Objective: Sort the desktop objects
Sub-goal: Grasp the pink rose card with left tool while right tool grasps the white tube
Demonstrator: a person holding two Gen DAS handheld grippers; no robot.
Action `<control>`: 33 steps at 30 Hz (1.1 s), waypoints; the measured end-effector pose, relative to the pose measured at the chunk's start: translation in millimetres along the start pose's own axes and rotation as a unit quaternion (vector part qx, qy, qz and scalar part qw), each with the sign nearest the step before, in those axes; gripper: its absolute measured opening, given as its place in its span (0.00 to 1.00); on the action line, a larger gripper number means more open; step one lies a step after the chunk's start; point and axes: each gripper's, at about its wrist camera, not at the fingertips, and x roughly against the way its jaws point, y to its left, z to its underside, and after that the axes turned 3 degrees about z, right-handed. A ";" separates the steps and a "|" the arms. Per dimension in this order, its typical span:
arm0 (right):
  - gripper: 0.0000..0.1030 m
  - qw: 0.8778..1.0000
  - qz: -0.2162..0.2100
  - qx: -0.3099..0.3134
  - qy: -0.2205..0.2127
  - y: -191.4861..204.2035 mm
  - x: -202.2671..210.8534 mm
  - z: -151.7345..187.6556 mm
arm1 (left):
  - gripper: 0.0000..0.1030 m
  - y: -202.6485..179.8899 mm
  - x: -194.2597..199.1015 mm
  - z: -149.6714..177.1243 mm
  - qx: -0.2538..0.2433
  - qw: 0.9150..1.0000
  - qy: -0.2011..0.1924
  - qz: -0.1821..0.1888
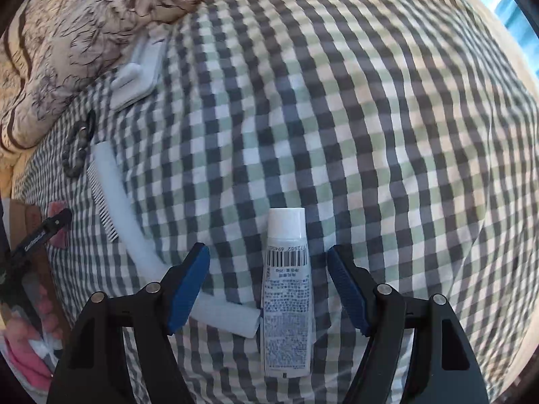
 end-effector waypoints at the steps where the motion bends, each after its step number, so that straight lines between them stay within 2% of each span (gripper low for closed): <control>1: 0.70 1.000 0.001 -0.001 0.001 -0.4 -0.6 -0.2 | 1.00 1.4 -1.1 -0.2 0.004 1.000 0.002 0.005; 5: 0.55 0.999 0.038 0.021 0.008 4.0 -1.4 1.8 | 1.00 3.0 -2.4 0.5 0.004 1.000 0.005 0.014; 6: 0.43 0.999 0.041 0.019 0.008 2.2 0.3 2.3 | 0.99 4.0 -2.1 0.8 0.005 1.000 0.005 0.018; 7: 0.28 0.999 0.044 0.017 0.009 -0.3 1.9 2.5 | 0.91 4.0 -0.5 1.5 0.003 1.000 0.005 0.026; 8: 0.25 0.999 0.044 0.014 0.011 -2.6 3.2 2.4 | 0.86 3.2 2.1 2.4 -0.001 0.999 0.004 0.037; 9: 0.25 0.999 0.036 0.009 0.013 -6.2 5.2 2.5 | 0.77 2.0 4.5 3.1 -0.005 0.999 0.003 0.040; 15: 0.25 1.000 0.025 -0.007 -0.002 -18.8 34.1 8.4 | 0.76 -2.7 23.5 9.7 -0.015 0.999 0.003 0.035; 21: 0.25 1.000 0.008 -0.014 -0.020 -26.4 75.5 19.7 | 0.76 -15.1 69.7 14.9 -0.029 0.999 -0.015 0.038; 25: 0.25 0.999 -0.002 0.001 -0.044 -20.8 120.3 25.3 | 0.76 -22.5 117.1 17.8 -0.042 0.998 -0.040 0.037; 28: 0.25 0.998 -0.011 0.017 -0.063 -6.1 150.8 34.6 | 0.76 -11.6 156.3 10.2 -0.046 0.996 -0.065 0.047; 33: 0.25 0.993 -0.037 0.059 -0.095 33.0 199.9 46.3 | 0.76 0.1 229.0 15.4 -0.042 0.992 -0.104 0.056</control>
